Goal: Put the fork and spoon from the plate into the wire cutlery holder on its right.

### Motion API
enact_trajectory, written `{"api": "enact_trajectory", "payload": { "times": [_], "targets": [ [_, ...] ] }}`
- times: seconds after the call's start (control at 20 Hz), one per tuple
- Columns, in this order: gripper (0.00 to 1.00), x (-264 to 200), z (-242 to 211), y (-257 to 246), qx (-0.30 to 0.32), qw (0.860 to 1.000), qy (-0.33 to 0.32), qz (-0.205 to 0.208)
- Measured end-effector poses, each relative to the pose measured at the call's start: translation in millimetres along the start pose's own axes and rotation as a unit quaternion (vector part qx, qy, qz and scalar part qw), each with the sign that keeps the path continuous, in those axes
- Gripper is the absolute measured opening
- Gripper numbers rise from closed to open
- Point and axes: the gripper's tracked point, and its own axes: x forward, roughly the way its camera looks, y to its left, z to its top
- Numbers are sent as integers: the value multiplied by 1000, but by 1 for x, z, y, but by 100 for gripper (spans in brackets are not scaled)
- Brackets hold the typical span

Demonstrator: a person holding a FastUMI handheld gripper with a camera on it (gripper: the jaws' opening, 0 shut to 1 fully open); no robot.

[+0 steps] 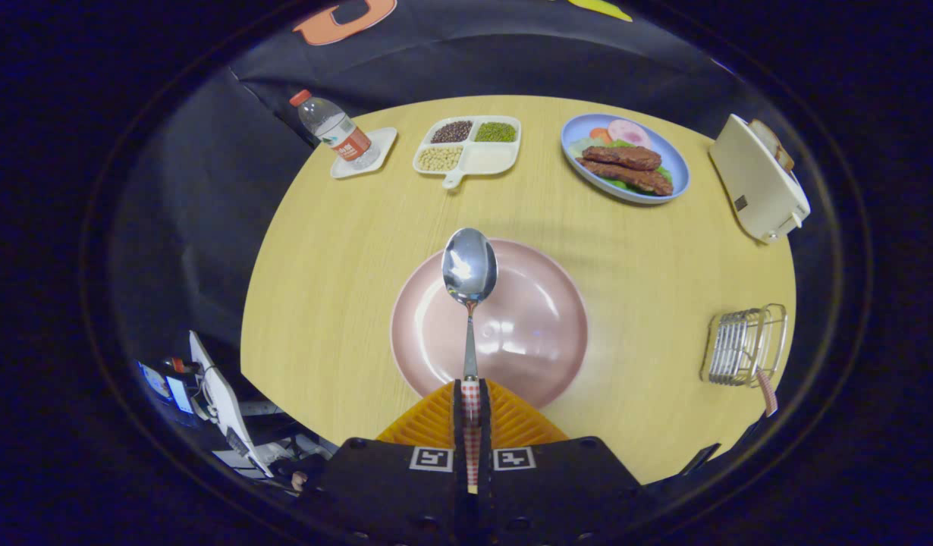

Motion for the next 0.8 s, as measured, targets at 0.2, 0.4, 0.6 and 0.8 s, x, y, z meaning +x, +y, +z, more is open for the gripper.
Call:
{"api": "enact_trajectory", "payload": {
  "times": [0.2,0.4,0.6,0.8],
  "targets": [
    [5,-35,4,-44,0,1000,-16,-5],
    [5,-61,6,-93,7,999,-31,-14],
    [5,-80,4,-143,18,999,-43,-25],
    [5,-98,-1,-184,25,998,-44,-36]
  ]
}}
